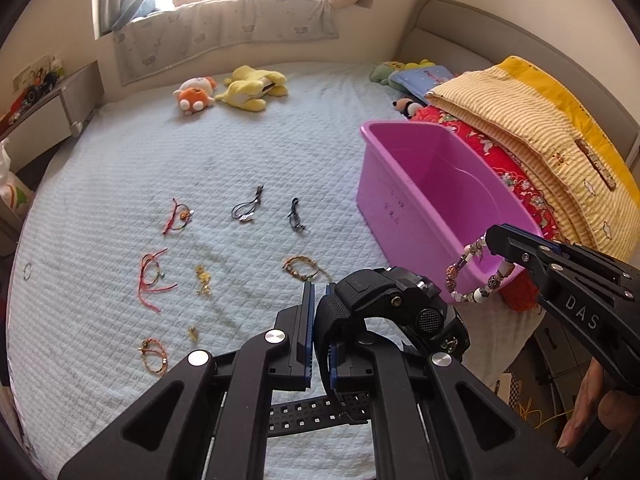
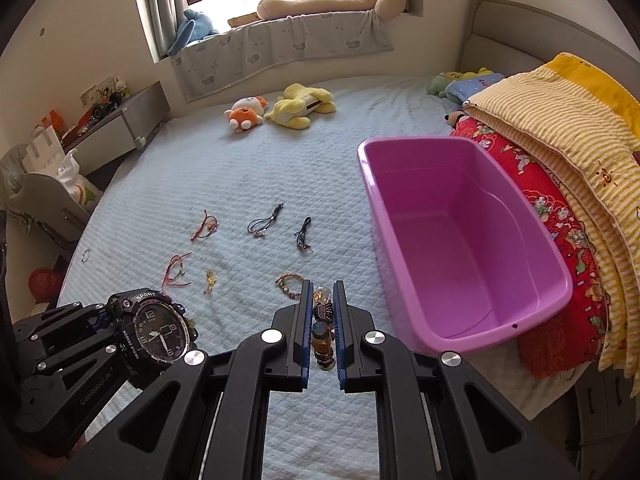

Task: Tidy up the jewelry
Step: 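Carry the watch and bracelet in both tools over the pink tub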

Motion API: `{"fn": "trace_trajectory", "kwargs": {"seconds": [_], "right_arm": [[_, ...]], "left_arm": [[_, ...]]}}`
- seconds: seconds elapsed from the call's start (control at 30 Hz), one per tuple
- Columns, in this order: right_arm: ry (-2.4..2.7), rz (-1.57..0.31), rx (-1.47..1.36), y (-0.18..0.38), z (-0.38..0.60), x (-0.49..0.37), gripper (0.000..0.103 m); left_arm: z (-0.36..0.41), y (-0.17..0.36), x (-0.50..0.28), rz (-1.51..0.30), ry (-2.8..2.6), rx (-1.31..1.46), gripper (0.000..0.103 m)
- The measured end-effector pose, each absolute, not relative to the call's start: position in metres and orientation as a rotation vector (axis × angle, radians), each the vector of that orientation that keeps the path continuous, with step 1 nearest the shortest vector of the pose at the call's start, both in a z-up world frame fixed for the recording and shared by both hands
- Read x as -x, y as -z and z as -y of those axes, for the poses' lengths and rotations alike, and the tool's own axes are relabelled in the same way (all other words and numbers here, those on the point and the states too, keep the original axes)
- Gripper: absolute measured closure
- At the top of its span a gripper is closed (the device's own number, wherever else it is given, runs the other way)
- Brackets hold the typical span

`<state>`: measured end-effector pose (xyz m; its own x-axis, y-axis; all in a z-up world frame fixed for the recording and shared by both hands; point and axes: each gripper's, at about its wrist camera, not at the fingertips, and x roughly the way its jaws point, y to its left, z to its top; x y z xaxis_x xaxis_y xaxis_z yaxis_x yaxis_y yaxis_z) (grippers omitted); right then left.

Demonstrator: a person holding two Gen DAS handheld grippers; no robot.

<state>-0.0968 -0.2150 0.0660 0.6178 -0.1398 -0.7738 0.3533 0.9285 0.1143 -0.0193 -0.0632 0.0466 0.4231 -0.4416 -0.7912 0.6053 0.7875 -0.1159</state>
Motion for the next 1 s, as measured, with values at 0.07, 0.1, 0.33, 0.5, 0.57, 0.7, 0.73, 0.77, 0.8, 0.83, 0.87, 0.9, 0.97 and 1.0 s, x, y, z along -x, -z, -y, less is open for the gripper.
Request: {"fn": "trace_trajectory", "kwargs": {"seconds": [0.07,0.1,0.33,0.5,0.57,0.7,0.73,0.77,0.8,0.83,0.87,0.9,0.97,1.0], "right_arm": [[0.296,-0.852,-0.262,-0.075,0.231,0.098,0.093],[0.299,-0.848,-0.263,-0.079,0.241,0.098,0.093],[0.275,-0.846,-0.249,-0.094,0.318,0.094,0.093],[0.227,-0.866,-0.231,-0.093,0.377,0.082,0.093],[0.205,-0.885,-0.221,-0.087,0.396,0.075,0.093],[0.166,-0.923,-0.209,-0.071,0.429,0.062,0.093],[0.159,-0.932,-0.214,-0.065,0.435,0.060,0.093],[0.153,-0.942,-0.220,-0.059,0.440,0.058,0.093],[0.147,-0.954,-0.225,-0.053,0.446,0.055,0.093],[0.140,-0.968,-0.229,-0.046,0.451,0.052,0.093],[0.134,-0.983,-0.234,-0.039,0.455,0.050,0.093],[0.127,-0.999,-0.239,-0.032,0.458,0.047,0.093],[0.117,-1.032,-0.251,-0.018,0.463,0.042,0.093],[0.114,-1.048,-0.263,-0.012,0.466,0.040,0.093]], "left_arm": [[0.084,-0.055,0.020,-0.915,0.685,-0.202,0.097],[0.096,-0.059,0.019,-0.912,0.697,-0.203,0.097],[0.178,-0.078,0.013,-0.904,0.694,-0.183,0.097],[0.235,-0.076,0.008,-0.939,0.655,-0.183,0.097],[0.253,-0.070,0.004,-0.962,0.634,-0.179,0.097],[0.287,-0.053,-0.003,-1.014,0.599,-0.180,0.097],[0.293,-0.048,-0.005,-1.028,0.591,-0.182,0.097],[0.300,-0.042,-0.007,-1.042,0.584,-0.187,0.097],[0.306,-0.036,-0.010,-1.056,0.578,-0.192,0.097],[0.312,-0.030,-0.012,-1.070,0.572,-0.194,0.097],[0.316,-0.025,-0.014,-1.083,0.566,-0.197,0.097],[0.320,-0.018,-0.017,-1.099,0.559,-0.201,0.097],[0.328,-0.005,-0.022,-1.130,0.539,-0.212,0.097],[0.332,0.000,-0.025,-1.144,0.531,-0.215,0.097]]}}
